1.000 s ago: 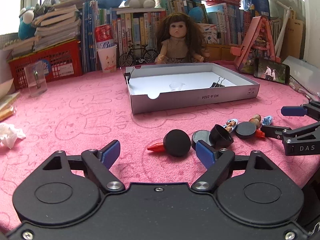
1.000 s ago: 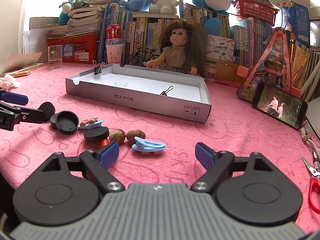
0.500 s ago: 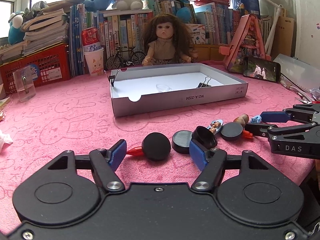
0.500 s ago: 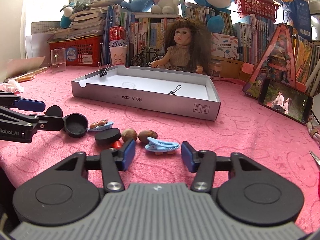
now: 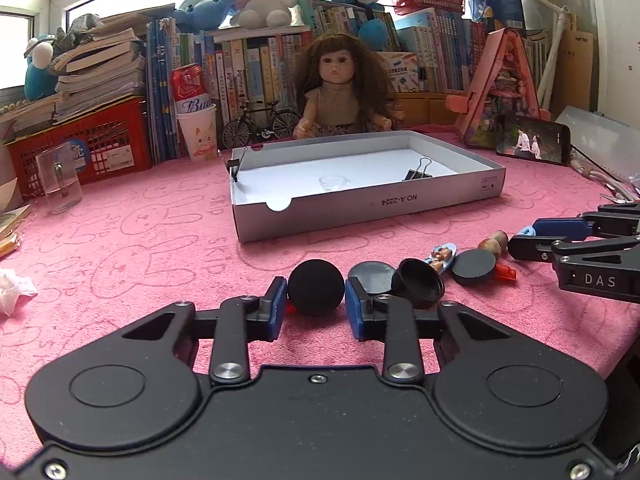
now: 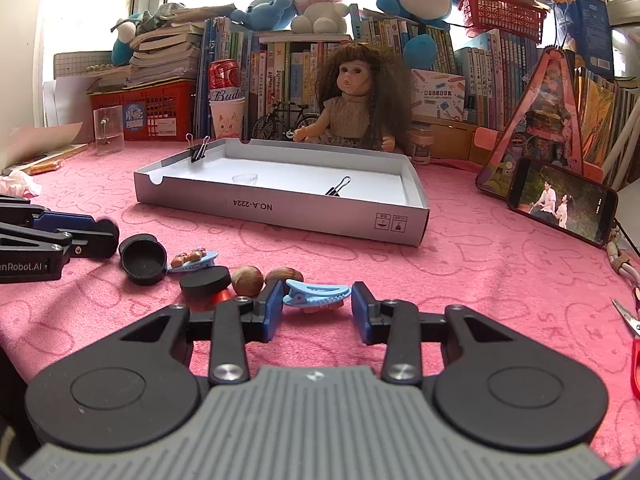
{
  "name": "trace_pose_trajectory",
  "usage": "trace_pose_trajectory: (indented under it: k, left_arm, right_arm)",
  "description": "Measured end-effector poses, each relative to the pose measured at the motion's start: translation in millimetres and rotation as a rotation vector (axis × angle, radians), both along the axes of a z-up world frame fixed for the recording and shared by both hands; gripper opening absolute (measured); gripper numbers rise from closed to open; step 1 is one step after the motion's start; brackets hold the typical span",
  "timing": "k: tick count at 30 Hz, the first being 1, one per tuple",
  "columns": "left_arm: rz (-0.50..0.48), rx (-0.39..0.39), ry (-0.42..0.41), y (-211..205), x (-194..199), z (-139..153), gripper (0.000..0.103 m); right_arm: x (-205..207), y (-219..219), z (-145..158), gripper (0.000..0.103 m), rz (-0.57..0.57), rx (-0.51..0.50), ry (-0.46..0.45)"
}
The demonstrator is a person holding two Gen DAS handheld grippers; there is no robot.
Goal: Organize rigid objects
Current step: 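Carry the black disc and blue hair clip with both tools into the box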
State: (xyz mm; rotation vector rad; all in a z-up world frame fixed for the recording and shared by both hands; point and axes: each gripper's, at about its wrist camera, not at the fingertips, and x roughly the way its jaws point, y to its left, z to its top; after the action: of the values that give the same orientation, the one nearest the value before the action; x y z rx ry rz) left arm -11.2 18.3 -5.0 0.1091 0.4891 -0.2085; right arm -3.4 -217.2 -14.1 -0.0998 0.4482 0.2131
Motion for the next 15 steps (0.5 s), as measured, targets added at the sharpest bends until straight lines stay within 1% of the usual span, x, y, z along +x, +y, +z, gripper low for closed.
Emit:
trace_pose_trajectory:
  k: [2, 11, 15]
  left_arm:
    - [0.008, -0.014, 0.004, 1.6, 1.5, 1.0, 0.029]
    - [0.028, -0.025, -0.006, 5.2, 8.4, 8.3, 0.029]
    - [0.044, -0.056, 0.002, 8.1, 17.8, 16.5, 0.029]
  right_arm:
    - [0.5, -0.1, 0.8, 0.043, -0.002, 0.001, -0.003]
    - [6.1, 0.5, 5.7, 0.043, -0.023, 0.003, -0.01]
    - [13.9, -3.2, 11.6, 0.043, -0.048, 0.03, -0.007]
